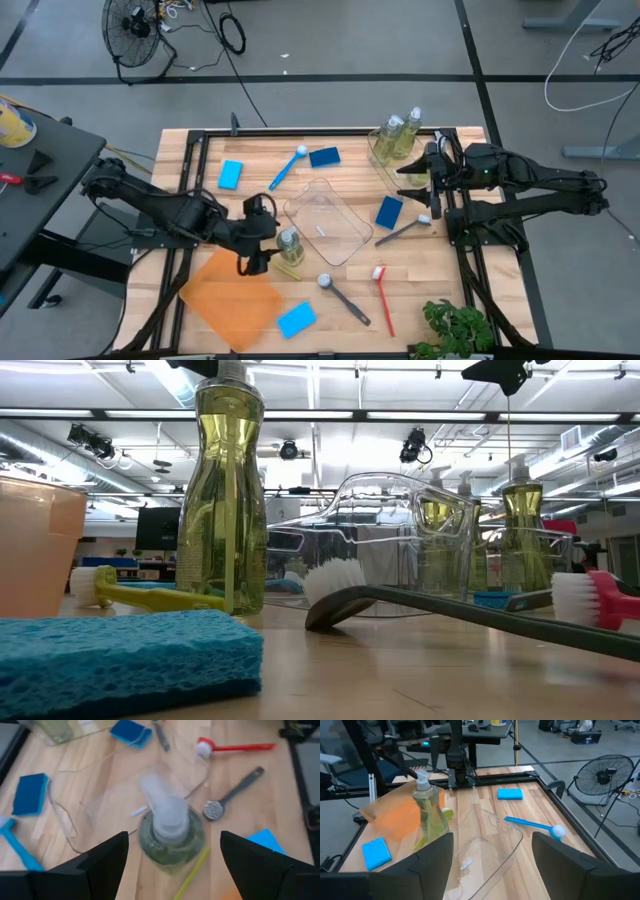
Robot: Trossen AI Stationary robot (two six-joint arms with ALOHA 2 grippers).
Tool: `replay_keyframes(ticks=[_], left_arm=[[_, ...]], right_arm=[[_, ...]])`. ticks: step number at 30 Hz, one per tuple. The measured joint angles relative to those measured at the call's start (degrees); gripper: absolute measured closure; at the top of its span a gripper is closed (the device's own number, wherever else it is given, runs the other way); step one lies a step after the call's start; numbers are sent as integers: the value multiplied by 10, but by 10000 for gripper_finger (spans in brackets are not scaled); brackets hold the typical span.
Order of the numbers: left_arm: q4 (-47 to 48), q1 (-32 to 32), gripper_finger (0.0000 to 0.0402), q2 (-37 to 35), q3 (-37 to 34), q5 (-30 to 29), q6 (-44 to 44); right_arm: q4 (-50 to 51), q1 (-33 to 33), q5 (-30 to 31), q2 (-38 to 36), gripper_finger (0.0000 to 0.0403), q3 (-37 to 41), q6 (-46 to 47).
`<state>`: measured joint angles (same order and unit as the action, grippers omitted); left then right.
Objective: Pick & Place Kitchen Sink Supplies
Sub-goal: Put the yellow dish soap into the top transparent bin
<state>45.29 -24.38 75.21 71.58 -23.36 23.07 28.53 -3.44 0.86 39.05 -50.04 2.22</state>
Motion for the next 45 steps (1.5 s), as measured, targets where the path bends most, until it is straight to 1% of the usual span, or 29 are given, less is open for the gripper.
replay_keyframes(ticks=[2,9,16,22,30,33,37,45], left_arm=[[-1,0,81,2,0,-19,20],[-8,0,81,6,0,-41,51],[-10,0,81,16,0,-36,63],[-44,0,81,36,0,-27,65],[-45,2,85,45,0,-25,78],[-42,5,102,47,0,-22,78],[-43,5,136,47,0,-19,75],[-39,5,218,47,0,-9,73]], right_arm=[[0,0,0,0,131,0,-1],[-6,0,1,0,131,0,-1],[-25,0,1,0,131,0,-1],[-29,0,1,0,131,0,0],[-35,0,1,0,131,0,1],[-36,0,1,0,131,0,1],[-36,0,1,0,131,0,1],[-37,0,4,0,131,0,-1]])
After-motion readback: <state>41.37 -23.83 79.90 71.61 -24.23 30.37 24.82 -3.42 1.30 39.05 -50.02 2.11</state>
